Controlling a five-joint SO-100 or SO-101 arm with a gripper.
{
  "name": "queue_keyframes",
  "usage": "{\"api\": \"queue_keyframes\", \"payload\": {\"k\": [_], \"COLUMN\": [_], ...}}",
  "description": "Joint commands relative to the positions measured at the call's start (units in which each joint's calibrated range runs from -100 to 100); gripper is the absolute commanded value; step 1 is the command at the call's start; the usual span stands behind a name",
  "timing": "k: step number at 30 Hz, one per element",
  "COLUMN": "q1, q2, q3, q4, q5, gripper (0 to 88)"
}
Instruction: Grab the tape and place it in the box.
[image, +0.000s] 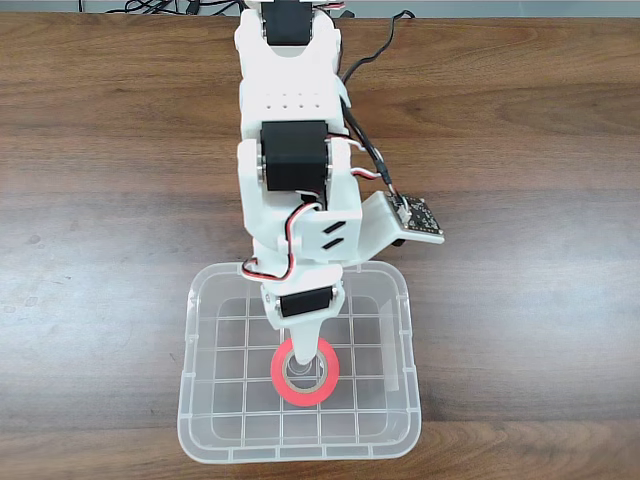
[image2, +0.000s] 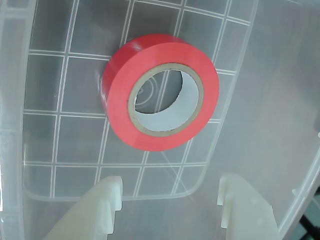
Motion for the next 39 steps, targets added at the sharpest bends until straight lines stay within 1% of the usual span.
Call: {"api": "queue_keyframes", "payload": {"k": [1,6,8,11,13,16,20,23,27,35,39], "q1": [0.6,1.2,1.4,1.4,1.4,1.3,1.5,1.6,1.6,0.9,0.8], "q2": [-2.8,-4.8,-7.1,-11.3,-14.2,-18.5,-25.2,-30.9,-42.0,-67.1,-77.6], "q3": [-4.5,-4.6,-4.6,-4.6,-4.5,-4.4,-3.2,1.3,15.2,51.9,72.3], "q4": [-0.1,2.9,4.3,7.0,9.4,13.6,13.7,13.7,13.7,13.0,4.1], "q5": [-0.1,-0.1,-0.2,-0.2,-0.3,-0.3,-1.3,-1.3,-1.4,-1.5,-1.1], "gripper": [18.5,18.1,14.0,4.4,2.1,1.4,1.3,1.3,1.3,1.3,1.3]}}
